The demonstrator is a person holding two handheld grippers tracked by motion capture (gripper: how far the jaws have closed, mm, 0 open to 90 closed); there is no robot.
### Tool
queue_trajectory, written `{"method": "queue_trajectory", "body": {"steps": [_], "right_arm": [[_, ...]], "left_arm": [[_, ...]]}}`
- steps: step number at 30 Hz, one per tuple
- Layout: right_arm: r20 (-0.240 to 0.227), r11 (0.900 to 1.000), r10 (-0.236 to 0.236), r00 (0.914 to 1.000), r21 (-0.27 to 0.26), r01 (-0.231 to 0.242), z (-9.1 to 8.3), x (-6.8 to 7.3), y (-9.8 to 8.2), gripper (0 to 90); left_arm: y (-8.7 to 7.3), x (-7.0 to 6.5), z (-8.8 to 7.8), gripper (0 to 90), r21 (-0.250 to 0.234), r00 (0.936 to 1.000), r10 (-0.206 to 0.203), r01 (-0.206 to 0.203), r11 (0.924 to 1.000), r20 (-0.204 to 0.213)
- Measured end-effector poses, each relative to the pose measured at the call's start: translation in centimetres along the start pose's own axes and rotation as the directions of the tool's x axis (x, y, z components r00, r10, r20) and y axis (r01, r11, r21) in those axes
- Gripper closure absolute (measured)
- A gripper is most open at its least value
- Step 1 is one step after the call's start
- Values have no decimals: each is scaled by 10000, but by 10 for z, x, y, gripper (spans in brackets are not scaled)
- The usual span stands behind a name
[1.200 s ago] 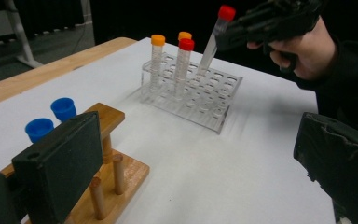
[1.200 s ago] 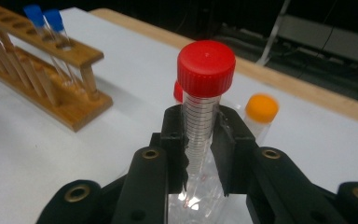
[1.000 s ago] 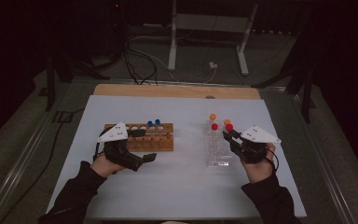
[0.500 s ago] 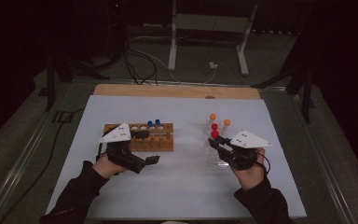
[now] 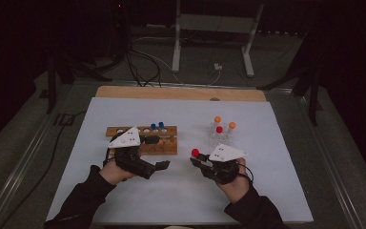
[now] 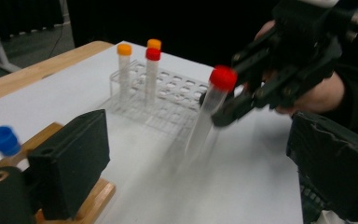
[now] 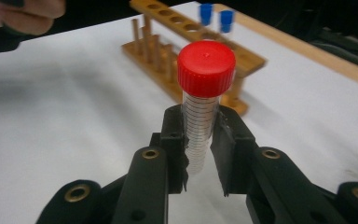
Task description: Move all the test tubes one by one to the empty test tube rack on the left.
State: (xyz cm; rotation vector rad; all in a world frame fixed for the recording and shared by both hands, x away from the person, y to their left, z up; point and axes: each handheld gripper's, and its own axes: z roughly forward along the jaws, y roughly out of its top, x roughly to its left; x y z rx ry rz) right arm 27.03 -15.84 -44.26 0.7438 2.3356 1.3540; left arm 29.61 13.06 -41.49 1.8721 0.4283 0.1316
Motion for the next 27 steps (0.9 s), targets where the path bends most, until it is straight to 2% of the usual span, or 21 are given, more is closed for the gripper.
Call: {"method": "queue_trajectory", "body": {"steps": [5,10,12,19,27], "right_arm": [[-253,9999,-52,9997,98,54,5,6,1,743],[-427,9999,-101,9990,128,106,8,11,1,743],[-481,9999,-93,9988,126,100,8,11,1,743],[-569,9999,16,9984,153,-7,7,11,1,743],[-607,9998,-17,9982,185,28,8,12,1,743]], "left_arm": [[2,-8,8,167,-38,9992,151,-150,9999,383],[2,-13,20,252,113,9990,326,-330,9994,297],[2,-14,25,317,147,9988,371,-376,9992,313],[2,-18,41,458,396,9963,772,-787,9961,388],[3,-17,53,608,314,9936,981,-1000,9945,559]]}}
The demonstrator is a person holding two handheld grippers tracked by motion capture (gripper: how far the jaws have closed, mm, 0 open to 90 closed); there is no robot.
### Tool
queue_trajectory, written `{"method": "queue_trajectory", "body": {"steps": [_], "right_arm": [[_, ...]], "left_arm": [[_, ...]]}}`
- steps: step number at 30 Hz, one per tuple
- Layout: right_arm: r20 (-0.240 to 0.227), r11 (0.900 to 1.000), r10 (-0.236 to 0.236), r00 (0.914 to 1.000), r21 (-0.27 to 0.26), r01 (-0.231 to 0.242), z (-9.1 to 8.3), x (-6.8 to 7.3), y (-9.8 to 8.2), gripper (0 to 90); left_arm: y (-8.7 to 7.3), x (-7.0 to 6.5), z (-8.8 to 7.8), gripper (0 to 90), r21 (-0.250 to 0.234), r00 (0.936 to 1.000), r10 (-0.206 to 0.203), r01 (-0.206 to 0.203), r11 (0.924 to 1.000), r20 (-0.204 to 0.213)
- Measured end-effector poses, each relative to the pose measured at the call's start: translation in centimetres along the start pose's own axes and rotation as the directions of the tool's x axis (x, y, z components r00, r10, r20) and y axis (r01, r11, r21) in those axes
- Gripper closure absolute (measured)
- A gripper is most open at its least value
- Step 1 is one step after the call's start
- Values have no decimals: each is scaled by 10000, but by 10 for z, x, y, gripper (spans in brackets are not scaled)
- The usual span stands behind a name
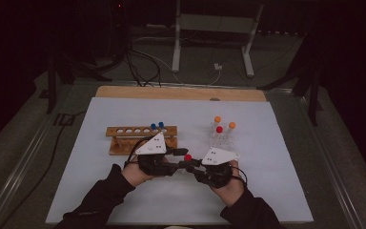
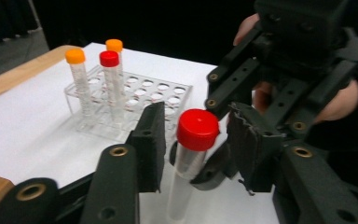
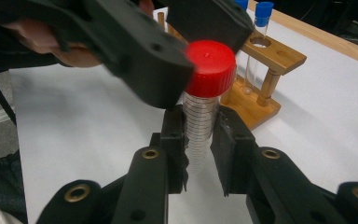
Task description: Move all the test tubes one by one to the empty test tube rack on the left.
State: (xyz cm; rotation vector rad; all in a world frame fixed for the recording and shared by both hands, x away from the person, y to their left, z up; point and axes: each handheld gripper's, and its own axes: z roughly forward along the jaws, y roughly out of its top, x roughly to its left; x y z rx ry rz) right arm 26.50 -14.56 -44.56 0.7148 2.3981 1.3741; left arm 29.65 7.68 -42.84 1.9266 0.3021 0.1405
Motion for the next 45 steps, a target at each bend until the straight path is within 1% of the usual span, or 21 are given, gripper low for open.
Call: {"method": "queue_trajectory", "body": {"steps": [5,11,13,16,19,20,22,23,24,25,27,30,32,34,36,38,39,40,43,44,45], "right_arm": [[5,10000,17,10000,-27,-17,-1,0,0,743],[5,10000,77,10000,-55,-77,-1,0,0,742],[-3,10000,51,10000,-45,-51,-1,0,0,740],[27,9999,22,10000,-111,-21,-1,0,0,728],[76,9998,-13,10000,-203,15,-2,0,0,660],[26,9997,7,10000,-261,-6,-2,-1,0,658],[-135,9996,54,9999,-287,-58,-2,-2,0,603],[-232,9994,92,9997,-334,-100,-3,-3,1,602],[-349,9992,93,9993,-384,-107,-3,-4,1,575],[-398,9989,144,9991,-430,-161,-4,-4,1,533],[-207,9988,236,9995,-422,-245,-4,-4,2,432],[-58,9979,455,9989,-453,-457,-5,-5,2,359],[49,9977,434,9990,-517,-431,-5,-5,1,314],[135,9967,533,9985,-615,-523,-6,-5,2,254],[257,9955,600,9979,-748,-580,-8,-5,2,211],[320,9940,752,9967,-816,-724,-9,-6,2,139],[464,9937,771,9959,-853,-729,-9,-7,2,137],[480,9926,845,9953,-914,-798,-10,-7,2,135],[378,9921,874,9955,-933,-835,-12,-9,2,42],[195,9926,810,9965,-919,-789,-12,-10,1,14],[215,9921,827,9963,-968,-803,-13,-10,1,14]], "left_arm": [[0,-2,4,692,74,9997,240,-240,9997,38],[-1,1,4,709,-6,9998,201,-201,9998,78],[0,0,3,711,53,9995,320,-320,9995,14],[2,1,0,713,97,9993,354,-353,9993,-88],[1,3,-5,714,17,9993,265,-265,9996,-251],[1,4,-7,714,21,9991,231,-231,9997,-346],[2,7,-12,715,15,9989,126,-126,9999,-443],[2,8,-15,714,-16,9985,117,-118,9999,-543],[3,9,-18,714,-41,9979,146,-149,9999,-625],[4,10,-22,714,-70,9972,157,-163,9998,-724],[5,13,-30,714,-148,9959,133,-147,9998,-897],[8,19,-41,714,-252,9923,16,-48,9997,-1242],[10,23,-49,714,-334,9888,46,-97,9994,-1490],[13,27,-59,714,-390,9851,84,-154,9991,-1719],[16,34,-69,714,-511,9800,7,-111,9986,-1990],[17,40,-78,714,-619,9733,-77,-66,9981,-2294],[18,43,-83,714,-645,9708,-136,-19,9979,-2394],[18,47,-86,714,-701,9682,-216,42,9975,-2493],[18,55,-95,714,-715,9583,-321,122,9974,-2841],[17,57,-97,714,-747,9555,-386,175,9971,-2923],[17,60,-99,714,-775,9516,-421,193,9968,-3046]]}}
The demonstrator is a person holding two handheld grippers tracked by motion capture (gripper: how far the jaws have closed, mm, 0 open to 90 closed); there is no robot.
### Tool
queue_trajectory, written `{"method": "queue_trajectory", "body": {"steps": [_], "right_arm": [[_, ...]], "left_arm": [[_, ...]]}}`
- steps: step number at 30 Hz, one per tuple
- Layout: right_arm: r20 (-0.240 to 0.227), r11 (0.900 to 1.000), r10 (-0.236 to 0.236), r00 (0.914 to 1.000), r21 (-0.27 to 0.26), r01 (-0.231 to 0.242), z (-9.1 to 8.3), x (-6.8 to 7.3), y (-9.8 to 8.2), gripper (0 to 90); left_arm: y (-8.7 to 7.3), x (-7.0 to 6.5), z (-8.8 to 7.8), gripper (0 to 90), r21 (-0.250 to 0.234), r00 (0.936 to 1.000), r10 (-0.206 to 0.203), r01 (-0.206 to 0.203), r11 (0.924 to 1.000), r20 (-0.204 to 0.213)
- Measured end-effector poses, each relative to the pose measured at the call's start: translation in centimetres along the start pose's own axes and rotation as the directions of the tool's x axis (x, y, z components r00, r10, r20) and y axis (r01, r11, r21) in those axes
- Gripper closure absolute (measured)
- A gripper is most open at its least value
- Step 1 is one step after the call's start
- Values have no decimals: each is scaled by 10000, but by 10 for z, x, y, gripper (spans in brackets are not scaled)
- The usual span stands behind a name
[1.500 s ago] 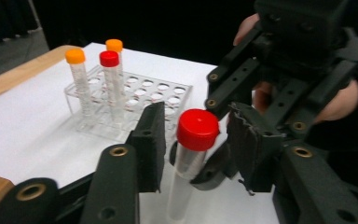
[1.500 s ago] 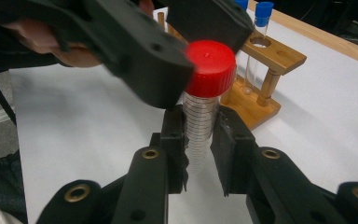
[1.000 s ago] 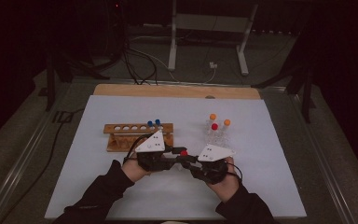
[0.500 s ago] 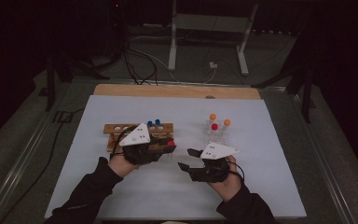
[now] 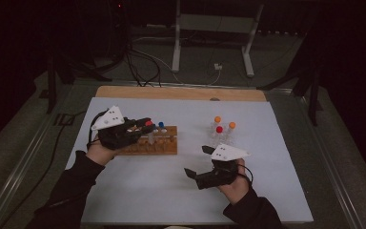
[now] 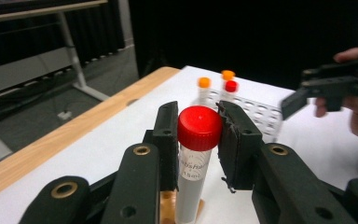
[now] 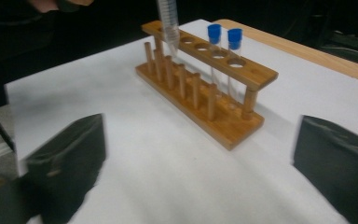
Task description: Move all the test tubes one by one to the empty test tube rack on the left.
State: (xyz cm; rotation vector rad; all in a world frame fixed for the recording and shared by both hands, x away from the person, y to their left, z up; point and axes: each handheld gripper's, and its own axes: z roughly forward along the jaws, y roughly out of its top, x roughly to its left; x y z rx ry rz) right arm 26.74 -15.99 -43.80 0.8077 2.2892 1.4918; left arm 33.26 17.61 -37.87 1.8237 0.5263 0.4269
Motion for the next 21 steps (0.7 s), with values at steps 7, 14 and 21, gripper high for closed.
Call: {"method": "queue_trajectory", "body": {"steps": [7,14,21], "right_arm": [[-129,10000,67,9999,-52,-68,-2,-3,0,0],[-106,9999,31,9999,-114,-32,-5,-4,0,0],[-85,10000,-28,10000,-78,27,-5,-5,-1,0]], "left_arm": [[-1,21,-2,714,-194,9973,-260,247,9995,-682],[-8,38,7,714,-354,9916,-589,552,9978,-1148],[-23,45,22,714,-198,9873,-943,925,9955,-1275]]}}
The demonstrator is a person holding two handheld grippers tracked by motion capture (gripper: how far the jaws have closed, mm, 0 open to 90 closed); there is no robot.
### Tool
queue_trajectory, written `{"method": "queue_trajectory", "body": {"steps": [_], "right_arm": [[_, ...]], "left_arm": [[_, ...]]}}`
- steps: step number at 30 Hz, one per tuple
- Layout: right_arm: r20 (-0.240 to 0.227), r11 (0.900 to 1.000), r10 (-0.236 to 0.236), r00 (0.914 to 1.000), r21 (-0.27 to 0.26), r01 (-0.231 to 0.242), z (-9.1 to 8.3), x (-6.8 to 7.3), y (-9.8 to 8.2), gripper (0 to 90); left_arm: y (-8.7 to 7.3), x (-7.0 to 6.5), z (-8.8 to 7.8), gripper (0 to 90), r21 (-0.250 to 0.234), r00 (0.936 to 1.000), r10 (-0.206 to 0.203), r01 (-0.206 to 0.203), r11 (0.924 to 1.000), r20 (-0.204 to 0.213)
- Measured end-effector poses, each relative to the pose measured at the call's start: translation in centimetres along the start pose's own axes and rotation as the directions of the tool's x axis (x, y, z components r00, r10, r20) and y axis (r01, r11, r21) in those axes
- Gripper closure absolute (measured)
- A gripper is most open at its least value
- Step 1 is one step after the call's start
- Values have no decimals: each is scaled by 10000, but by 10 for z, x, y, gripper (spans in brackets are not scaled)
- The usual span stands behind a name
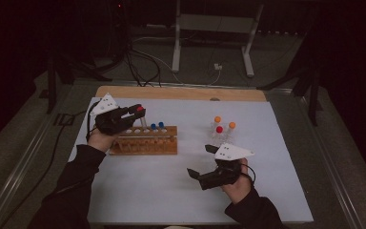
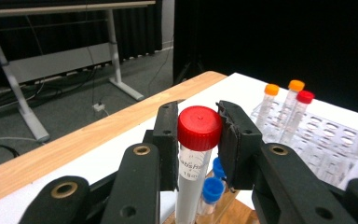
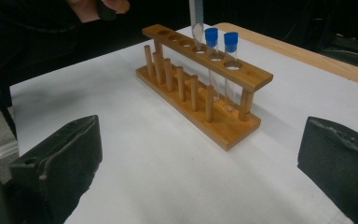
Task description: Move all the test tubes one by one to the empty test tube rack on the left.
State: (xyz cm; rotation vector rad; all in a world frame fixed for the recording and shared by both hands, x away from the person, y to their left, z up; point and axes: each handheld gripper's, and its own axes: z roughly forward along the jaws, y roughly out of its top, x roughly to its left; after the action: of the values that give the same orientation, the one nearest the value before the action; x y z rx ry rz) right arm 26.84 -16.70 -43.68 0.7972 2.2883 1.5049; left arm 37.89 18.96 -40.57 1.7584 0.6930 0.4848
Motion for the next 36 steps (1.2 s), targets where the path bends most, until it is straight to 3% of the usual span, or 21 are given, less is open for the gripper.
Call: {"method": "queue_trajectory", "body": {"steps": [19,25,32,36], "right_arm": [[-68,9999,-69,10000,-147,68,-2,-2,-2,0],[-72,9998,-195,9998,-70,195,-2,-3,-2,0],[-90,9997,-226,9997,-125,225,-3,-5,-2,0],[-98,9963,-722,9973,-475,717,-4,-6,-2,0]], "left_arm": [[-39,-3,17,714,991,9997,-233,233,9948,-15],[-44,-3,21,713,1334,9999,-129,136,9910,-62],[-44,-2,21,711,1384,10000,-94,91,9903,15],[-43,-2,20,701,1468,9998,-34,9,9892,172]]}}
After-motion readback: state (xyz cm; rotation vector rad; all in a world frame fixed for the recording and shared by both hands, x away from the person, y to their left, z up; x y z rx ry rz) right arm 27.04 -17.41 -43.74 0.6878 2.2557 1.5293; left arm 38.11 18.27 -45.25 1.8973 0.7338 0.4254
